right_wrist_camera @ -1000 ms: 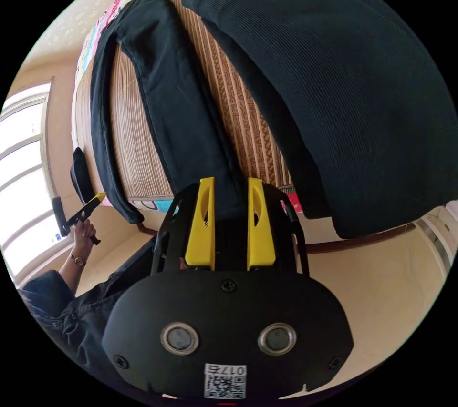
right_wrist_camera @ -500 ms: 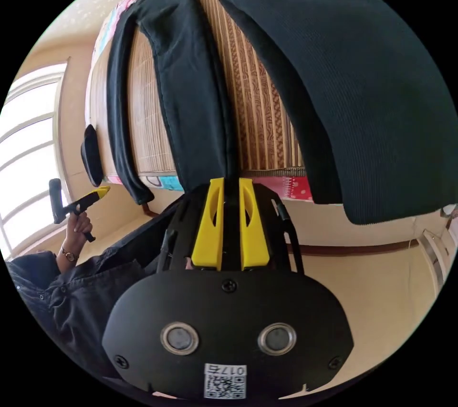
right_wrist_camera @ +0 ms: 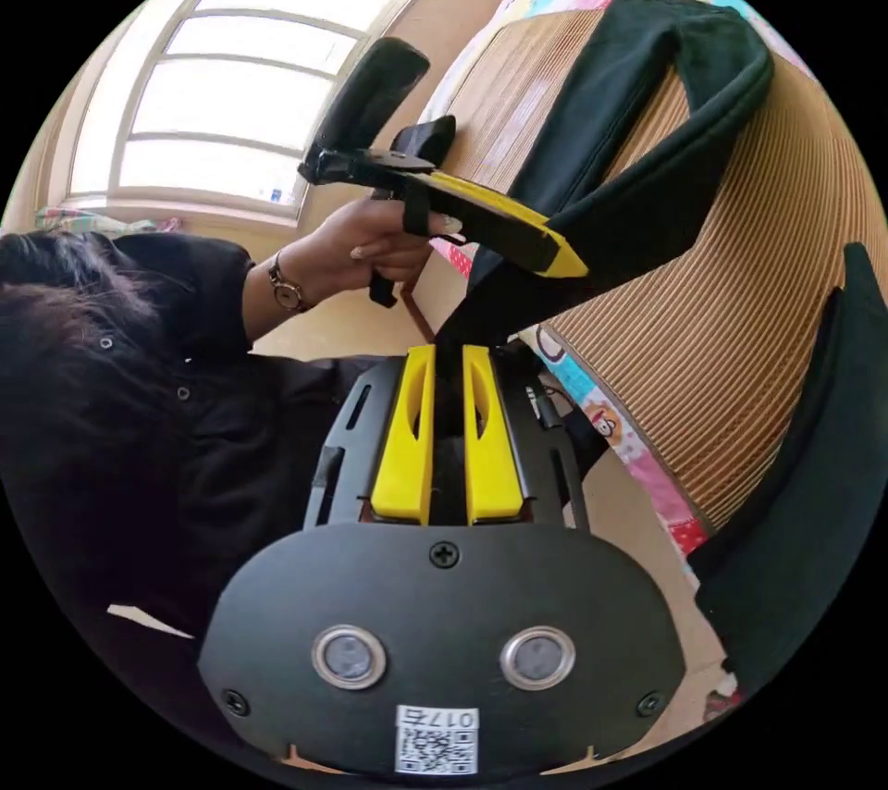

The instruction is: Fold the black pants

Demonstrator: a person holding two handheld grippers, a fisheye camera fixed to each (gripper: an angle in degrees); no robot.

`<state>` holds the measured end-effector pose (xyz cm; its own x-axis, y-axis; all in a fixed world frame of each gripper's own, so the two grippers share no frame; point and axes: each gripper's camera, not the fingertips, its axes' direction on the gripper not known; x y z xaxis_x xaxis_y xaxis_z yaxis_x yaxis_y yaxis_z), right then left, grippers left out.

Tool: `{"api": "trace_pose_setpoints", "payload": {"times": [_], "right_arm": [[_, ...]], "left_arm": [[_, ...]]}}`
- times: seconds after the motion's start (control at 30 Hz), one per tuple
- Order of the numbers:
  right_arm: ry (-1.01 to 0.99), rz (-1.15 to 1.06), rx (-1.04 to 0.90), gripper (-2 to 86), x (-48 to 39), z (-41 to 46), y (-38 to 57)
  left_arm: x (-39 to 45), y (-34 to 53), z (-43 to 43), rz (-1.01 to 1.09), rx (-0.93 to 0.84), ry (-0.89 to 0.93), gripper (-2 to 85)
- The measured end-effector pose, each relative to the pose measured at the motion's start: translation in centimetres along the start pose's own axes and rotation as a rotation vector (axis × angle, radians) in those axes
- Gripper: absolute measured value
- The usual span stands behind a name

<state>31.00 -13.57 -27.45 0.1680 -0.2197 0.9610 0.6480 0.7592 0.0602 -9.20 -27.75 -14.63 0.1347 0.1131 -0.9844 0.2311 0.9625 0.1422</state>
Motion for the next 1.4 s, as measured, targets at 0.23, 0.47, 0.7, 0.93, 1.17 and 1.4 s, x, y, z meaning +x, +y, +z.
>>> {"api": "trace_pose_setpoints", "payload": {"times": [0.23,0.47,0.7,0.93,1.17,1.4], "right_arm": [[0.178,0.282,0.212,17.1,18.0,-13.4,-13.1],[0.252,0.65,0.556,17.5,34.4,-14.4,-29.7],[0.327,0.575,0.821,5.6,31.6,-13.2,-36.6],[0.392,0.283,0.715,5.0,17.6,-1.2,-52.0],[0.19,0.228,0.476,7.8,18.5,7.6,-50.1],[0.327,0.219,0.326,9.0,14.3,9.1,-28.8]], "left_arm": [[-3.5,3.2,-1.0,-0.113,0.138,0.117,4.3],[-6.2,5.5,-1.3,-0.132,0.238,0.281,3.9],[-14.0,11.7,-4.9,-0.275,0.373,0.488,2.5],[-18.9,18.1,-11.1,-0.406,0.445,0.47,3.0],[-27.2,21.3,-12.0,-0.607,0.226,0.337,8.7],[-28.7,19.3,-16.4,-0.492,0.262,0.308,10.5]]}}
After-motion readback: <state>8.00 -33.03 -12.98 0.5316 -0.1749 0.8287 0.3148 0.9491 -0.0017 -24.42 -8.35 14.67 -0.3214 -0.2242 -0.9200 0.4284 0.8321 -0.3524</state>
